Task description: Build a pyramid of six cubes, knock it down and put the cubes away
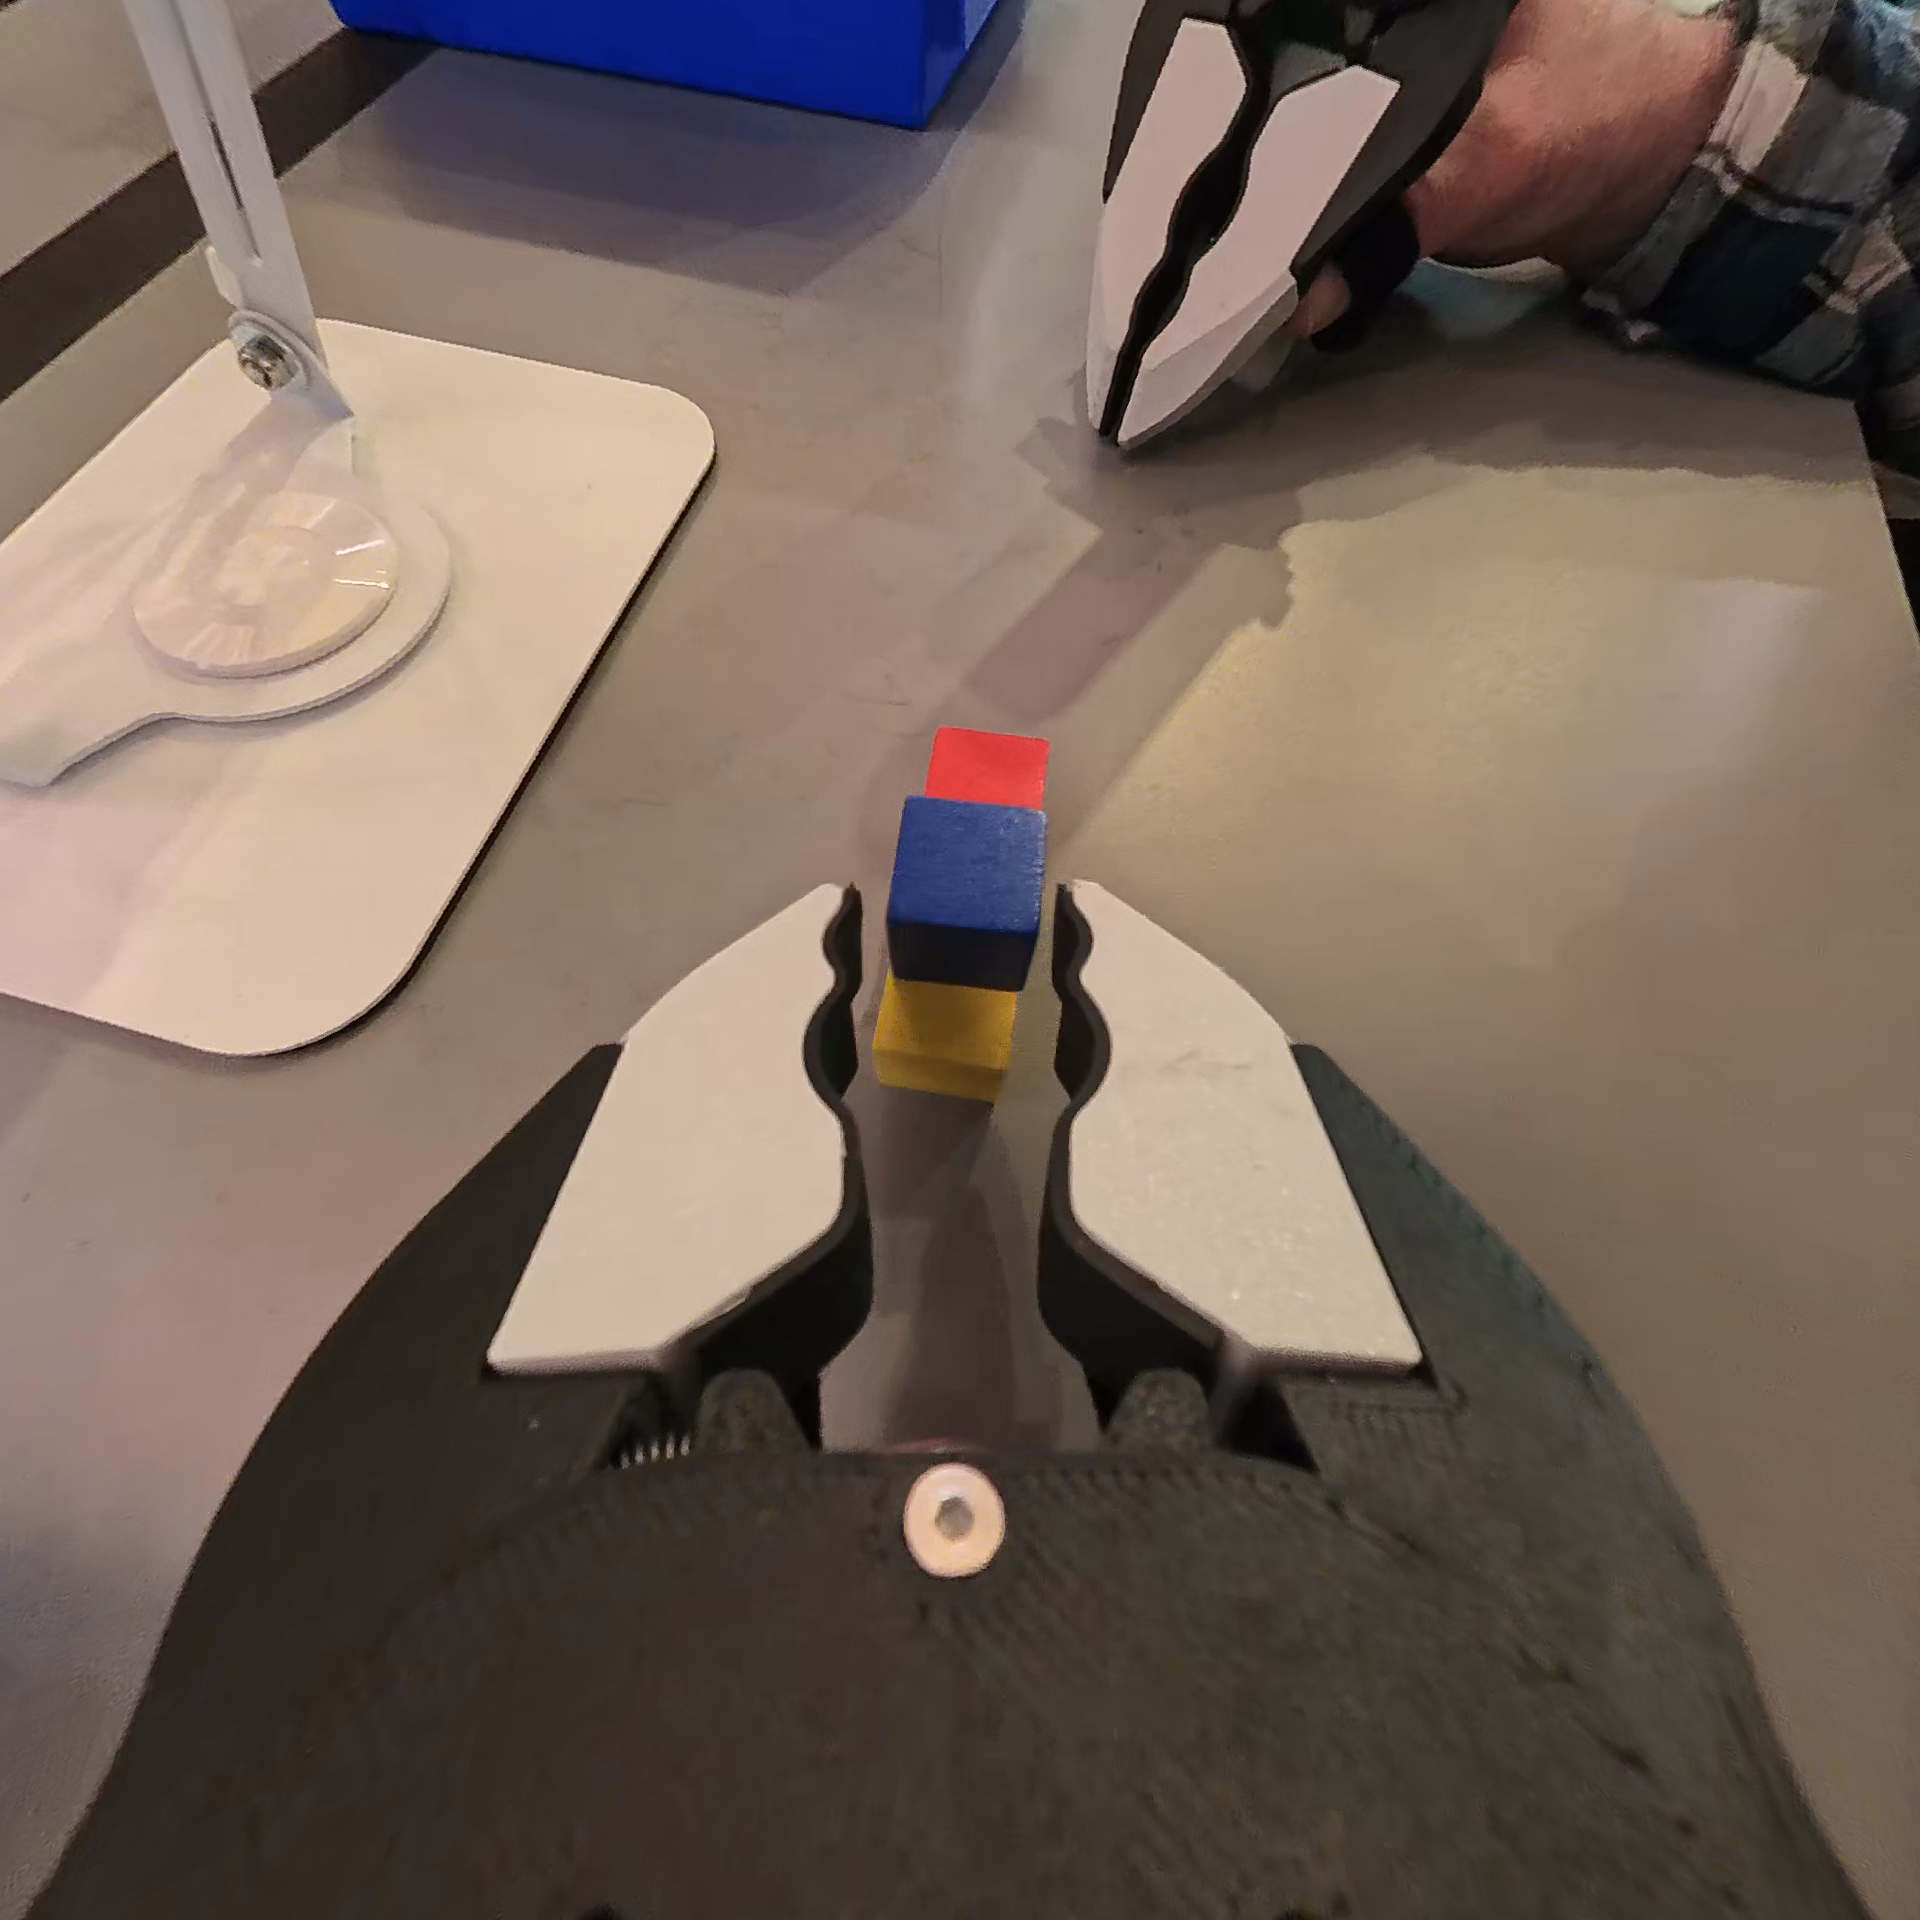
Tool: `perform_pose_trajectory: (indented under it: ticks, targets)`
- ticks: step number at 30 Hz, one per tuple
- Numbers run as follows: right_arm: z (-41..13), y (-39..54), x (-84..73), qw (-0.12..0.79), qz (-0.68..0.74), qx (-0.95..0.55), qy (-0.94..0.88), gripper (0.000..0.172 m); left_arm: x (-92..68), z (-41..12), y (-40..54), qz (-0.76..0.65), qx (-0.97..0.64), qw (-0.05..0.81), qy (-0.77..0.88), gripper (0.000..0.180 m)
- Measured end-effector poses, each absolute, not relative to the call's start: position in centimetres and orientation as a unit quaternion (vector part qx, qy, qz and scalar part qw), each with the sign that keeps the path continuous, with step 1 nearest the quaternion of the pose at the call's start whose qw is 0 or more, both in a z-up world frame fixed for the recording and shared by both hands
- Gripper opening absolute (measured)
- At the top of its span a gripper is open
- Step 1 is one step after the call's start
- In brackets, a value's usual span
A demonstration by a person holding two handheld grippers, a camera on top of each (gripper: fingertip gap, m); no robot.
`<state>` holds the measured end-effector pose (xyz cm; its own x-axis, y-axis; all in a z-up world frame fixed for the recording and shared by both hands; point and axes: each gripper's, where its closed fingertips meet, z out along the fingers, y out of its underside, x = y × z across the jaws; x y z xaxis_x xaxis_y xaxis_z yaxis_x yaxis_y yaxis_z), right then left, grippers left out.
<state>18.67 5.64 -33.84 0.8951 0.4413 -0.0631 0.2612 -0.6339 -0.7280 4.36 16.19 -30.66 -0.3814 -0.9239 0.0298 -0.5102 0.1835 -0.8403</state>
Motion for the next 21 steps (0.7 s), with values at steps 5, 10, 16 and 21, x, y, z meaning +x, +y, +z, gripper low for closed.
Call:
perform_pose_trajectory:
  ticks: [5,10,16,21]
  targets:
    - [-33.8,5.6,18.7,0.380,0.119,-0.896,-0.196,0.005,3.6,-29.2,16.6,-0.399,-0.482,0.271,0.731,0.043]
    - [-33.8,5.6,18.6,0.380,0.123,-0.896,-0.195,0.005,0.8,-22.0,25.8,-0.303,-0.507,0.408,0.697,0.046]
    - [-33.8,5.6,18.7,0.381,0.119,-0.896,-0.194,0.003,-1.2,-21.1,40.0,-0.202,-0.594,0.405,0.665,0.045]
    - [-33.8,5.7,18.9,0.381,0.113,-0.897,-0.190,0.001,-0.6,-26.6,47.4,-0.127,-0.630,0.333,0.690,0.046]
